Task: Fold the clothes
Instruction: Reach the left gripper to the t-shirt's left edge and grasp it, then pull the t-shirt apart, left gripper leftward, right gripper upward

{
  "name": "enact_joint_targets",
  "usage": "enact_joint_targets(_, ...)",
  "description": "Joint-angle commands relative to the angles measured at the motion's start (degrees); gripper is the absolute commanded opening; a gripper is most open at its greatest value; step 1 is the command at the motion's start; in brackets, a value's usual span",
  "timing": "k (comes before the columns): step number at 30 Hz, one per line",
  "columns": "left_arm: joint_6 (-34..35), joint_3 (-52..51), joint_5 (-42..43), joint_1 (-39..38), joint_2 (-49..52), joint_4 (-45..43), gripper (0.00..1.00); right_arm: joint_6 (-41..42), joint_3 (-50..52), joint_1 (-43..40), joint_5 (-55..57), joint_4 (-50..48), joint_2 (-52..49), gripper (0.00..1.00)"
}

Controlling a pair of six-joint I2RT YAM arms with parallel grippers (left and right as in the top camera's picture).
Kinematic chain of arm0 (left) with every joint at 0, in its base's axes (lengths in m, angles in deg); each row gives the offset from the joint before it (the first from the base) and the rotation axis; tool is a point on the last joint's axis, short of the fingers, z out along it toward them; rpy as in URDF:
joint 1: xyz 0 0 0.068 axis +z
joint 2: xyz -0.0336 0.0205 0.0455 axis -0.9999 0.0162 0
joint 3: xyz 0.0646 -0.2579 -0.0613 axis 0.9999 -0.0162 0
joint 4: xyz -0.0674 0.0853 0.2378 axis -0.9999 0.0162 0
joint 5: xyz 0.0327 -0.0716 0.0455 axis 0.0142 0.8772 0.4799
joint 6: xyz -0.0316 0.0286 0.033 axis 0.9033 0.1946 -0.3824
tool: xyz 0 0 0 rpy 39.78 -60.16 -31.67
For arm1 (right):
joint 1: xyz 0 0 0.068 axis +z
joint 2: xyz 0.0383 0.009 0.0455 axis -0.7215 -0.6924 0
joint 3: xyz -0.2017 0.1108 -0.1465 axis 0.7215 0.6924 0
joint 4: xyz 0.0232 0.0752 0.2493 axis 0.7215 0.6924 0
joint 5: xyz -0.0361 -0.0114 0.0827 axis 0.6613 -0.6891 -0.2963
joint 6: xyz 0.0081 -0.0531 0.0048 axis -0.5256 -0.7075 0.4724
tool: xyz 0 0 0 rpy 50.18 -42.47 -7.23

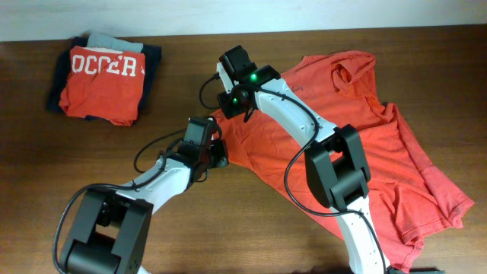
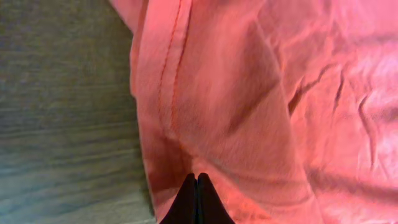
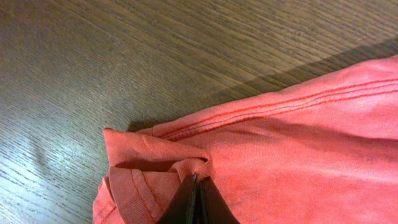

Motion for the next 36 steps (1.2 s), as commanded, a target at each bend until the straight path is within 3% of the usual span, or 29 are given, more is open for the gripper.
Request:
enact_joint_targets(1, 1.40, 0.59, 0.79, 0.00, 0.83, -0.55, 0.01, -0.57, -1.16, 0.24, 0.28, 0.33, 0.57, 0.05)
enact_joint_targets(8, 2.93, 0.59, 0.81, 0.00, 0.92, 2.08, 0.01, -0.57, -1.16, 0.24, 0.28, 0.57, 0.57, 0.06)
enact_joint_targets(9, 3.74, 0.59, 0.81, 0.00, 0.92, 2.40, 0.01, -0.57, -1.16, 0.24, 0.26, 0.66, 0.57, 0.12)
enact_joint_targets(12, 5.27, 0.59, 0.83, 0.00, 0.92, 3.87, 0.01, -0.57, -1.16, 0.24, 0.26, 1.01, 0.57, 0.18)
enact_joint_targets(18, 5.22, 0.59, 0.79, 0.00, 0.94, 3.58, 0.01, -0.57, -1.16, 0.24, 0.26, 1.16, 0.57, 0.21)
enact_joint_targets(20, 5.22, 0.59, 0.76, 0.00, 0.94, 3.63, 0.01, -0.57, -1.18, 0.24, 0.26, 1.18, 0.57, 0.32)
enact_joint_targets(23, 5.22, 0.59, 0.79, 0.00, 0.94, 3.63, 0.01, -0.57, -1.20, 0.15, 0.28, 0.96, 0.57, 0.72)
enact_joint_targets(24, 5.22, 0.59, 0.79, 0.00, 0.94, 3.80, 0.01, -0.57, -1.31, 0.04, 0.28, 0.94, 0.59, 0.79)
enact_joint_targets(28, 5.20, 0.59, 0.79, 0.00, 0.94, 4.24, 0.01, -0.57, -2.29, -0.79, 0.26, 1.92, 0.59, 0.90)
enact_joint_targets(36, 5.20, 2.03, 3.67, 0.00, 0.33, 9.49, 0.01, -0.59, -3.76, -3.61, 0.26, 7.56, 0.59, 0.94)
